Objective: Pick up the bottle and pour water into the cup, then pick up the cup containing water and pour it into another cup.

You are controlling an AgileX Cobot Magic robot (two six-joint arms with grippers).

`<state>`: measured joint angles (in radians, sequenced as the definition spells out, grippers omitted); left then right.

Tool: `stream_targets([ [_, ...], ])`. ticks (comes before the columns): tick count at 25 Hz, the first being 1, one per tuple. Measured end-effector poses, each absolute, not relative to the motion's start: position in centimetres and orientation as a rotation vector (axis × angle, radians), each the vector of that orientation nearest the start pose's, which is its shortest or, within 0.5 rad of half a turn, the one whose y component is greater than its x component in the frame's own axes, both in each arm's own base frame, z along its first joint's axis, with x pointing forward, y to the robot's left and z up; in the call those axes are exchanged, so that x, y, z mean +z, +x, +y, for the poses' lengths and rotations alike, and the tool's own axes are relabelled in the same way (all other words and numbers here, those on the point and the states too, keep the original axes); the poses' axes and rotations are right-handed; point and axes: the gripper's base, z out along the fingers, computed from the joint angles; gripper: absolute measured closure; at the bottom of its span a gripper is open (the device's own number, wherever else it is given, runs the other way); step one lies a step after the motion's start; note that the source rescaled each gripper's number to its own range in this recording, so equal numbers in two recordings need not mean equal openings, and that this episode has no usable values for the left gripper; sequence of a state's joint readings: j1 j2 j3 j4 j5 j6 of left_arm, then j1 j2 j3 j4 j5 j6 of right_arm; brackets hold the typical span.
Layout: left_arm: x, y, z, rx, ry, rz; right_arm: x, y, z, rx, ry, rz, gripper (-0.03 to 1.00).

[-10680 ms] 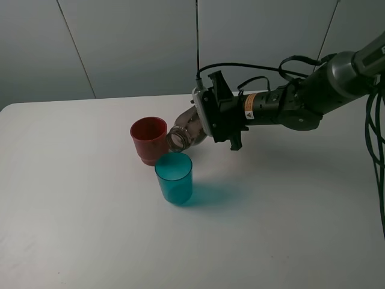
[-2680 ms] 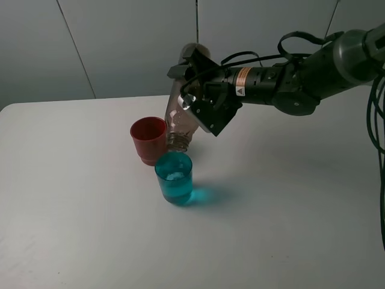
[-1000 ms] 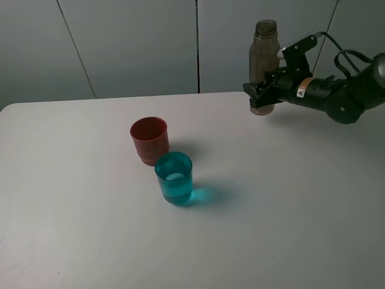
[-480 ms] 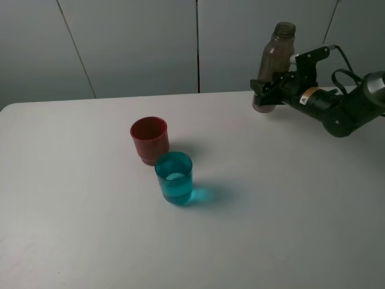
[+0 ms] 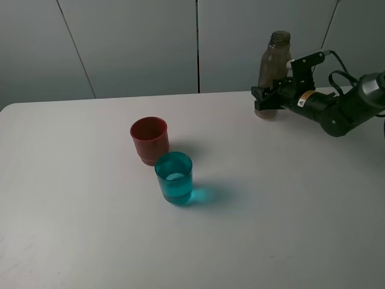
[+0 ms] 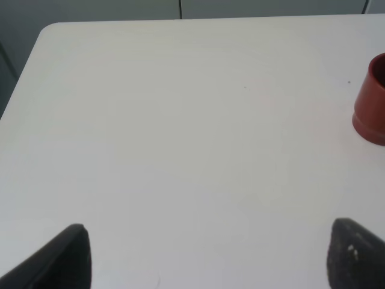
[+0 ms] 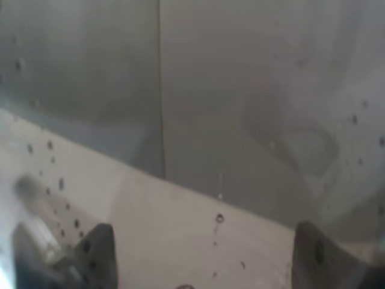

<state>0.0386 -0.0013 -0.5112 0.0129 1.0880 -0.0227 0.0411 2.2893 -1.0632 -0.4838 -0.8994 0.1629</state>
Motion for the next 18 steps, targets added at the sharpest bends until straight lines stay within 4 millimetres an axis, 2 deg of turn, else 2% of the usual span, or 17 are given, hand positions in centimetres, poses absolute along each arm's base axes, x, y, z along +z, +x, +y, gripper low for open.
stream_targets([
  [3,27.82,-0.76,0.08,0.025,-0.064,2.058,6.07,41.83,4.99,0.267,-0.436,1.832,0.97],
  [14,27.82,-0.76,0.08,0.025,-0.064,2.058,6.09,41.79,5.08,0.271,-0.45,1.826,0.96],
  [15,27.82,-0.76,0.08,0.025,-0.064,2.058,6.12,41.79,5.12,0.273,-0.454,1.822,0.93],
  [17,27.82,-0.76,0.08,0.025,-0.064,2.058,6.18,41.78,5.16,0.277,-0.459,1.814,0.53],
  [18,27.82,-0.76,0.08,0.025,-0.064,2.058,6.18,41.78,5.17,0.277,-0.459,1.814,0.26],
])
